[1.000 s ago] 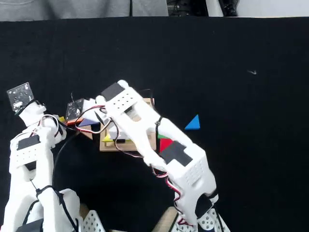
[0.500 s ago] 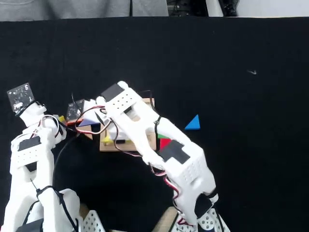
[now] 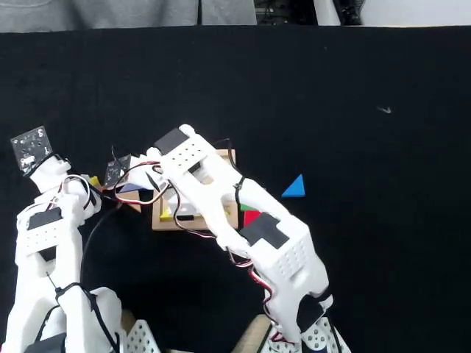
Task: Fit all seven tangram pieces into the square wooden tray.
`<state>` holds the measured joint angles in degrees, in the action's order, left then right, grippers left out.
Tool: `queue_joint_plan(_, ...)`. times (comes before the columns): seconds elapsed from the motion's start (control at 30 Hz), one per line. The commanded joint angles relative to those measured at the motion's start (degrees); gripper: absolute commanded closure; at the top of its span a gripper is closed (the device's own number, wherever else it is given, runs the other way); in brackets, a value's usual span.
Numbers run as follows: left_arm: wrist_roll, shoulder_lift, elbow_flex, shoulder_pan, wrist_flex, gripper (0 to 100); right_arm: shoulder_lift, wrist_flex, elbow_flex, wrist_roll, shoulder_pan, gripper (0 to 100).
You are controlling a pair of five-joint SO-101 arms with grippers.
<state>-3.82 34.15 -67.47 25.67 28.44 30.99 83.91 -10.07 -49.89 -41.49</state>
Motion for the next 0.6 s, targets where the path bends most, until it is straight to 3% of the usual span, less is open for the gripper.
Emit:
queue_joint_plan(0.0, 0.26, 1.58, 0.4, 0.22, -1.41, 80, -6.46, 1.32, -2.51, 0.26, 1.76, 69.1)
queue_joint_plan(0.1, 0.26, 1.58, 0.4, 0.22, -1.49, 80, -11.12, 0.0, -5.67, 0.53, 5.45, 79.4)
queue_joint_plan(0.2, 0.26, 1.58, 0.31, 0.22, -1.49, 81, -12.09, -6.68, -5.49, 6.15, 8.44, 99.5)
queue_joint_plan(0.27, 0.26, 1.58, 0.31, 0.22, -1.49, 81, -10.95, -12.48, -3.03, 12.4, 9.67, 95.1)
queue_joint_plan(0.33, 0.26, 1.58, 0.31, 0.13, -1.49, 81, -9.54, -18.11, -0.4, 15.12, 10.11, 97.2)
queue_joint_plan(0.57, 0.26, 1.58, 0.22, 0.13, -1.49, 81, -5.58, -22.51, 3.82, 15.12, 9.32, 98.7)
